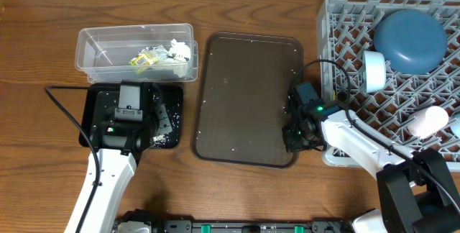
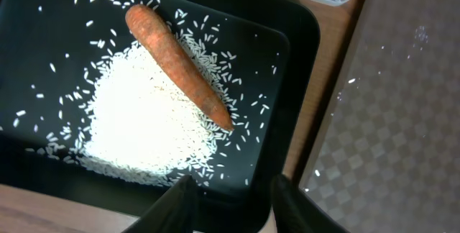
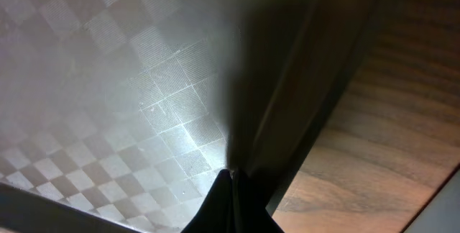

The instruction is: Sort waste into correct bins and load items into the dishwasher rack

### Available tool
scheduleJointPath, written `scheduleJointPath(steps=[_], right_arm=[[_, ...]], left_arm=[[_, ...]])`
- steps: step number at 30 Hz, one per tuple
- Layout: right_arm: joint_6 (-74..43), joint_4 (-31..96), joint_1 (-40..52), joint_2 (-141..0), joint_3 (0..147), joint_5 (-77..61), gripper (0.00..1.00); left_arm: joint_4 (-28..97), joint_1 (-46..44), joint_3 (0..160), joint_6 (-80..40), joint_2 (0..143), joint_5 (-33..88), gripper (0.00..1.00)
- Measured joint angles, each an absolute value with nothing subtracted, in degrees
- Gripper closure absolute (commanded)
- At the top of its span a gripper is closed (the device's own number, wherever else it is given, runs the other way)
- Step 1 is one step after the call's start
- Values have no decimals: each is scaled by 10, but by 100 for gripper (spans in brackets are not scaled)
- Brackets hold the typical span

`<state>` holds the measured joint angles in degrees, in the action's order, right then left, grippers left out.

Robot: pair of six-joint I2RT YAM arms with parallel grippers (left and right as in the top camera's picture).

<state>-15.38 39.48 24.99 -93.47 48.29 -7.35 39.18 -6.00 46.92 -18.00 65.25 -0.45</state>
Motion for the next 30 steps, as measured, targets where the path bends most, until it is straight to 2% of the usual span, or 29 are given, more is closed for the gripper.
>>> scheduleJointPath(steps=[6,8,10,12,13,18,24,30], right_arm=[[-157,364,250,-935,485,-67,94],[-157,362,250,-935,495,-68,89],[-157,361,250,-935,518,-69,74],[-145,361,249,-935,552,-71,47],[-139,361,247,-935,575,-71,40],[-120,355,221,-935,668,-74,17],[-99,384,139,-935,764,-76,1],[-84,481,23,-934,820,-75,1]], left_arm=[[390,-60,469,-182,653,-4,59],[387,-60,469,-182,653,-4,54],[380,-60,469,-182,653,-4,50],[365,-60,469,-182,653,-4,49],[355,-60,469,-180,653,-4,49],[345,-60,487,-161,664,0,45],[401,-60,588,-124,720,6,29],[501,-60,633,-102,731,11,25]])
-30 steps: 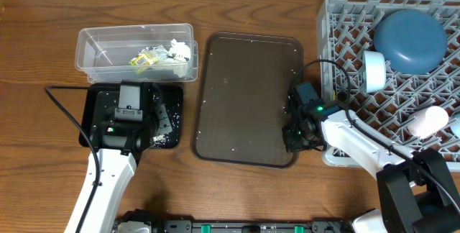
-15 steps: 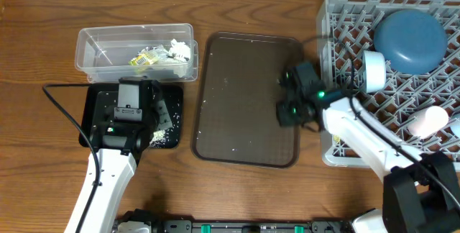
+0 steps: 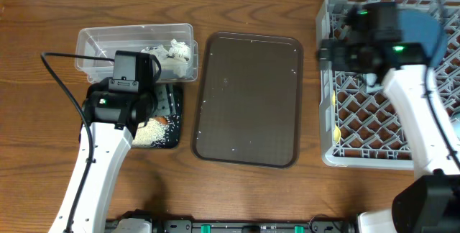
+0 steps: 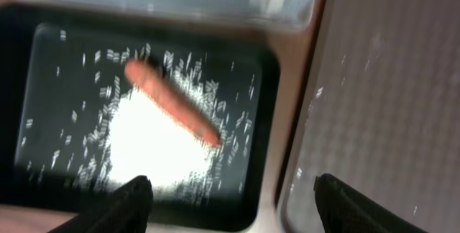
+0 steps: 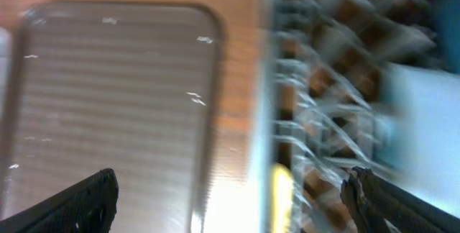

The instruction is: Sort waste into correct bins and load items into the dishwasher rack

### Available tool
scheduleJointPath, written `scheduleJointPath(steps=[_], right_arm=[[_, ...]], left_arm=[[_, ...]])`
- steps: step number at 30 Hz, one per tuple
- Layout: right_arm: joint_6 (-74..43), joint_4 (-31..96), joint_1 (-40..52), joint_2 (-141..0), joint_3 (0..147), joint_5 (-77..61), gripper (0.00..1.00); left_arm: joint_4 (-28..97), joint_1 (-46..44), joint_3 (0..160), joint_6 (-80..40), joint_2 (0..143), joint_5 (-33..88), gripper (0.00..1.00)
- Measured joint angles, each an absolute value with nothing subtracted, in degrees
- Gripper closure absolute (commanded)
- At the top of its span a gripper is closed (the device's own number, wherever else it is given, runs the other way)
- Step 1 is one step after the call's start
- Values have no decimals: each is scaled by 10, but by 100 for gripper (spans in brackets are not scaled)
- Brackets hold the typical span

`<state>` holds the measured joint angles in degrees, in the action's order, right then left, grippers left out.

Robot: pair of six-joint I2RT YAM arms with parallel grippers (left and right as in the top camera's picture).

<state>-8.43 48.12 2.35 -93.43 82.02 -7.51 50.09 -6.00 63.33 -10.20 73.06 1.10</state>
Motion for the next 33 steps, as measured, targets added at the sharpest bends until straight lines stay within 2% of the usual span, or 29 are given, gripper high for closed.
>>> scheduleJointPath(steps=[4,11,15,20,21,27,33], right_arm=[[-79,524,-38,-925,821,-74,1],[-76,551,-98,-861,807,-75,1],[-74,505,-106,-777,739,-75,1],[-72,385,-106,-644,591,-75,1],[-72,359,-106,-610,555,-72,1],[-72,324,-106,-494,455,-59,1],[-72,350,-106,-469,427,-55,1]], left_arm=[[549,-60,634,-99,727,11,25],[562,-60,633,-91,669,11,26],[531,-60,607,-91,589,11,25],[460,-60,526,-91,453,11,25],[446,-60,505,-91,418,11,16],[426,-60,451,-90,312,11,13],[435,-60,447,-90,303,11,9]])
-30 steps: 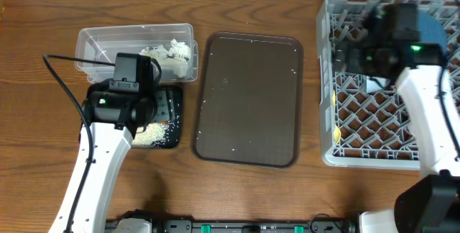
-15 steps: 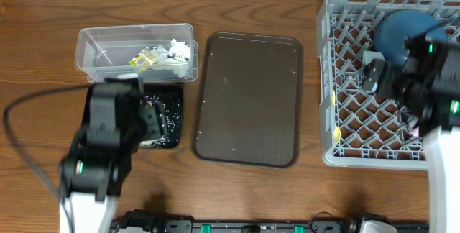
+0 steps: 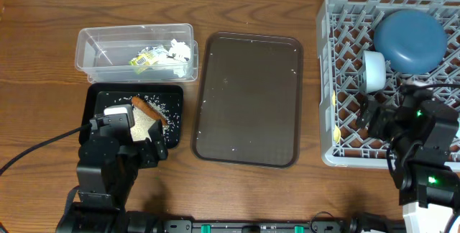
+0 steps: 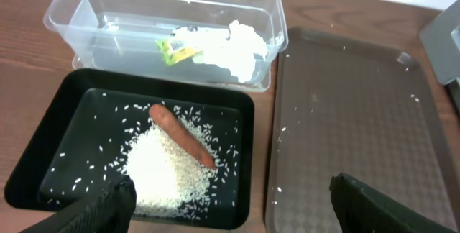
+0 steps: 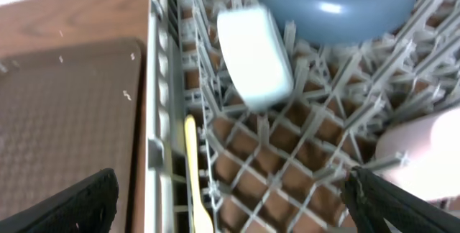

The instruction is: Sort waste into correct bins and load items into the dishwasher rack

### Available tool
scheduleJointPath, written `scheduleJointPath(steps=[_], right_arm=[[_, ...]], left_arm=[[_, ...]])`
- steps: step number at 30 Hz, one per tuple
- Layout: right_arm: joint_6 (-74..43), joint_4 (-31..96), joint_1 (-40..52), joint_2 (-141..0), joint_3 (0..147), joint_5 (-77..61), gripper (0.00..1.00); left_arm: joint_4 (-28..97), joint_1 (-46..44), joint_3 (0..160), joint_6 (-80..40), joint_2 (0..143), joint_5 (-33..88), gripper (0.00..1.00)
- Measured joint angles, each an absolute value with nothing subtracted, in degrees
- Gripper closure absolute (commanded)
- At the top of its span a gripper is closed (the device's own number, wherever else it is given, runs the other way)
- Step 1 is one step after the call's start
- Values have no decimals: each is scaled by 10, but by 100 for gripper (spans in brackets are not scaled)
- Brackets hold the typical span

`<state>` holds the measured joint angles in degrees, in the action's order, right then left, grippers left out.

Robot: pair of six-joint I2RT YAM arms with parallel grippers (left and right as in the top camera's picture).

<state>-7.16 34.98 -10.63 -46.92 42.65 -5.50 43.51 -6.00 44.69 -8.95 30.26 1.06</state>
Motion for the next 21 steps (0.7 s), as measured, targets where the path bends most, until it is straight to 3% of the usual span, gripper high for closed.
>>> scheduleJointPath(steps=[21], right_arm=[[-72,448,-106,-474,425,-55,1]], left_arm=[[435,-60,447,-90,303,11,6]])
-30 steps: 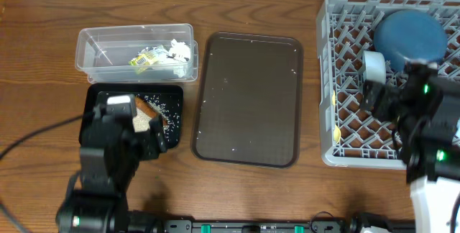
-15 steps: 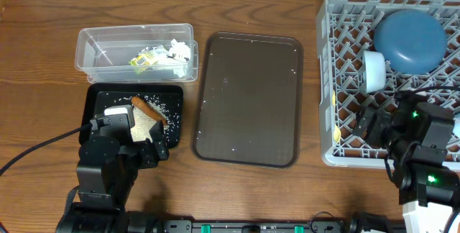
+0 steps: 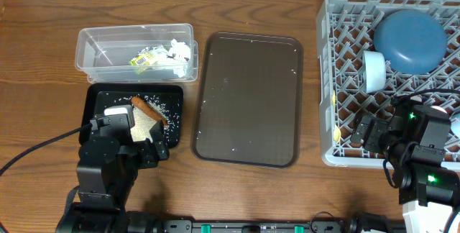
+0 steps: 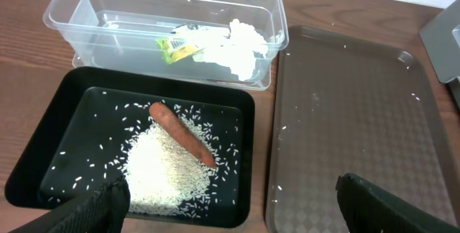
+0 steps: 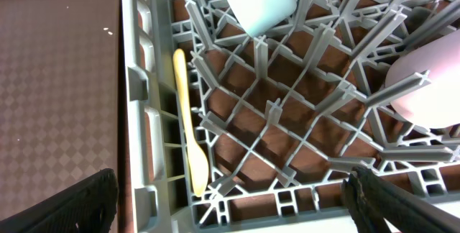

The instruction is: Sort waste into correct bins and load items into the dishwasher rack

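Note:
A clear bin (image 3: pixel 93 52) holds crumpled white paper (image 4: pixel 241 39) and a yellow wrapper (image 4: pixel 172 47). In front of it, a black tray (image 3: pixel 97 96) carries a carrot (image 4: pixel 181 134) on loose rice (image 4: pixel 162 175). The brown serving tray (image 3: pixel 248 100) bears only a few grains. The grey rack (image 3: pixel 338 82) holds a blue bowl (image 3: pixel 410 39), a white cup (image 3: pixel 374 71), a pale pink cup (image 5: pixel 428 82) and a yellow utensil (image 5: pixel 188 121). My left gripper (image 4: pixel 233 208) hangs open above the black tray's near edge. My right gripper (image 5: pixel 231 203) hangs open over the rack's near wall. Both hold nothing.
Wooden table (image 3: pixel 43 39) lies all around. The left arm's cable (image 3: pixel 29 154) trails toward the table's left edge. Black cables (image 3: pixel 431 93) lie over the rack's near right part. A pale wall edge runs along the far side.
My right gripper has drawn back a little toward the rack's near wall, so the bowl has left its view. The left gripper has hardly shifted. Both stay open.
My right gripper was shut at the brown tray's right rim and my left hung low over the rice, slightly open. Then both were open, the right over the rack, the left over the bins. Both now hang open at the table's near side.

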### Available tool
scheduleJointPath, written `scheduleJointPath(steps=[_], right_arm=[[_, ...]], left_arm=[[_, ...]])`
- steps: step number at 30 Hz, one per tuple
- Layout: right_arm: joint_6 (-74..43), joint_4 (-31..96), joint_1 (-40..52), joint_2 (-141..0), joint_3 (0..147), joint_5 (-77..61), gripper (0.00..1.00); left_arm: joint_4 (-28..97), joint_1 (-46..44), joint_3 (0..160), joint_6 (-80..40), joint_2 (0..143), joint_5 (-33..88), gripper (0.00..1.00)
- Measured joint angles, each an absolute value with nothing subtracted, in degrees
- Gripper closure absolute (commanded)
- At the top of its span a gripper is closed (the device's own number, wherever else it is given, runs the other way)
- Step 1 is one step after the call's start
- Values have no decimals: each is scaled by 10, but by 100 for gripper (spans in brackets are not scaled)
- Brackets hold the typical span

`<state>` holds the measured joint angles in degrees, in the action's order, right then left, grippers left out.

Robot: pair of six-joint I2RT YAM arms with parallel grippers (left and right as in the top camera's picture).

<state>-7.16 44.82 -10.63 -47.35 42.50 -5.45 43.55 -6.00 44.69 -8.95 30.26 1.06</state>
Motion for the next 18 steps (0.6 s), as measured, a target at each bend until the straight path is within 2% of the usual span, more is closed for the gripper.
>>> scheduleJointPath(steps=[11,18], right_arm=[[-72,460,-103,-467,425,-54,1],[-72,463,-52,-386,422,-51,1]], left_arm=[[435,-60,447,-90,303,11,6],[435,-60,447,-90,303,11,6]])
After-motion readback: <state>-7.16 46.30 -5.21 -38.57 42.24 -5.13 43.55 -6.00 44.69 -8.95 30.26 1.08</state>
